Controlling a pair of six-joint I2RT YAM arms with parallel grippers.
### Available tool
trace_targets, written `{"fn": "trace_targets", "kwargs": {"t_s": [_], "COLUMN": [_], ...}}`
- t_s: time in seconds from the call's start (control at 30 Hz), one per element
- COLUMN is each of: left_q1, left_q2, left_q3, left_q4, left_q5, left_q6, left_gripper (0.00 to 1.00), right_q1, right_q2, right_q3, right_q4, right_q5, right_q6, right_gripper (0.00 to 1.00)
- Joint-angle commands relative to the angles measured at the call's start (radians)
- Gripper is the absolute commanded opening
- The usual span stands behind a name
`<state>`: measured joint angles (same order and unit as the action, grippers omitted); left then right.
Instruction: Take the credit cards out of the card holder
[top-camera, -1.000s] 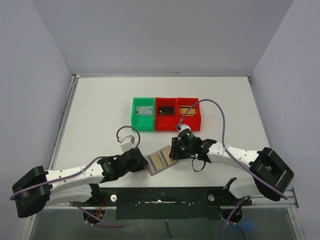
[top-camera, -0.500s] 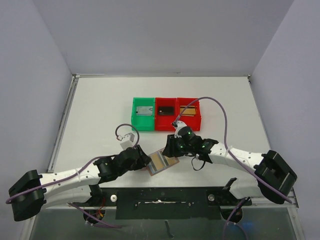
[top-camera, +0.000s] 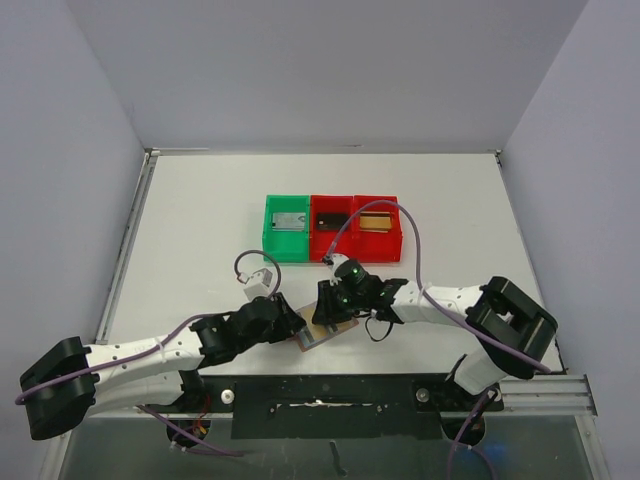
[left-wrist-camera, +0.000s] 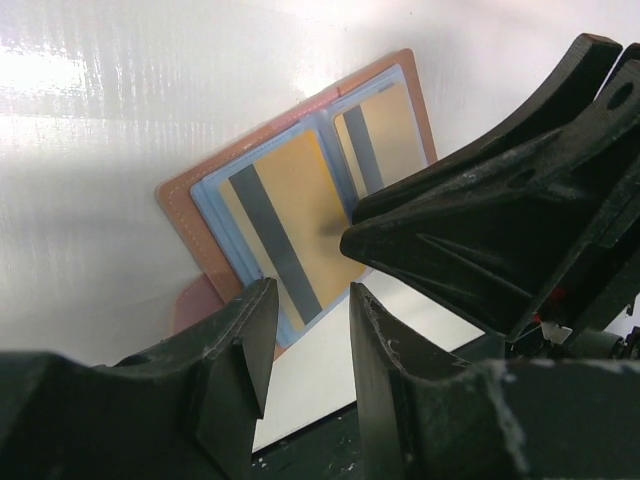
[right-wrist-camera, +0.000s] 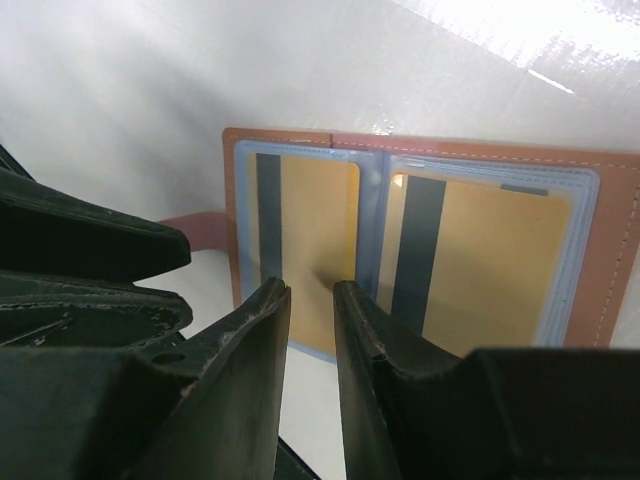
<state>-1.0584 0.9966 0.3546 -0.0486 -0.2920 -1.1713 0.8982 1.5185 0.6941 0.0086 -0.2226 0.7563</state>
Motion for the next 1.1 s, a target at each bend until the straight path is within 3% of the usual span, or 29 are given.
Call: {"fn": "trace_targets", "kwargs": {"t_s": [0.0, 0.6, 0.87, 1.07], "left_q1": [0.006, 0.033, 0.051, 0.06], "left_q2": [-0.004, 0.15, 0.218, 0.254], "left_q3": [0.002, 0.027, 0.058, 0.068], "left_q4": [0.058, 0.115, 0.043, 0.061], "left_q5": [0.013, 0.108, 0.114, 0.137], "left_q6": [-0.002, 0.042, 0.07, 0.083], "left_gripper": [0.34, 0.35, 0.32, 0.31], "right_q1": [-0.015, -0.111, -0.203, -0.217], "right_q2": [0.01, 0.032, 0.039, 0.08], "right_q3": [0.023, -0.152, -0.276, -0.275], "right_q4": [0.036, 0.28, 0.522, 0.583], "right_q5": [0.015, -0.122, -0.282, -0.37], "right_q6": [-0.014, 0.081, 0.165, 0.166], "right_gripper": [0.26, 0.25, 0.18, 0.18]}}
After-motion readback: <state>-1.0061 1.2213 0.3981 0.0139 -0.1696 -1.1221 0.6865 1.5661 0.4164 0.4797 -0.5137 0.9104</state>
